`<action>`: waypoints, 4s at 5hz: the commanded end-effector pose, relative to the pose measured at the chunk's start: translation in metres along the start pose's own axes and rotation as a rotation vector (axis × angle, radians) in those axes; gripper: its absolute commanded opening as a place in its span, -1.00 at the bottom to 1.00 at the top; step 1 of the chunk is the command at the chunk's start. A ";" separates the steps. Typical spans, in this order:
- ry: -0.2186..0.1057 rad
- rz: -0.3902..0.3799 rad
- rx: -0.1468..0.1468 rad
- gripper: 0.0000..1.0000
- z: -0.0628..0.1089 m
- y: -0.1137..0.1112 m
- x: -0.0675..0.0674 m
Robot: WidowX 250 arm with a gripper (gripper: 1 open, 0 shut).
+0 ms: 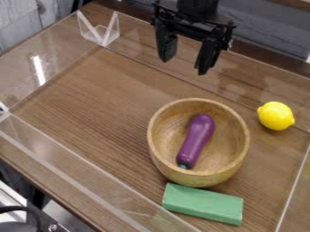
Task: Remove the purple eggplant from inside the brown bowl and put it on the table
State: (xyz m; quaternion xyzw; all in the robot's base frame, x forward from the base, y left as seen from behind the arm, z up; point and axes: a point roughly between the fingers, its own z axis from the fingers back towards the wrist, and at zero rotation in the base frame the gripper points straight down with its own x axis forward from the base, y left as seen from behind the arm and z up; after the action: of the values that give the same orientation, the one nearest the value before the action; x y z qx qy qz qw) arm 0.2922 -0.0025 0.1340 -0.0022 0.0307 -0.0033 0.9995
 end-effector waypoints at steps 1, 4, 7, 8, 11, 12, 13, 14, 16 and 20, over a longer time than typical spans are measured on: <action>0.018 -0.005 -0.003 1.00 -0.009 -0.005 -0.006; 0.009 -0.041 -0.032 1.00 -0.046 -0.027 -0.029; -0.022 -0.058 -0.048 1.00 -0.059 -0.044 -0.027; -0.026 -0.060 -0.050 1.00 -0.064 -0.048 -0.026; -0.031 -0.060 -0.047 1.00 -0.079 -0.055 -0.022; -0.033 -0.058 -0.042 1.00 -0.085 -0.055 -0.020; -0.037 -0.055 -0.040 1.00 -0.088 -0.055 -0.017; -0.042 -0.052 -0.039 1.00 -0.091 -0.055 -0.014; -0.053 -0.043 -0.041 -1.00 -0.094 -0.054 -0.009; -0.066 -0.021 -0.058 1.00 -0.085 -0.048 -0.002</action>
State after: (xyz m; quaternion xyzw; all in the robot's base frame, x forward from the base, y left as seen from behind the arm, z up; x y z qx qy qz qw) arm 0.2724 -0.0510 0.0359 -0.0270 0.0277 -0.0149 0.9991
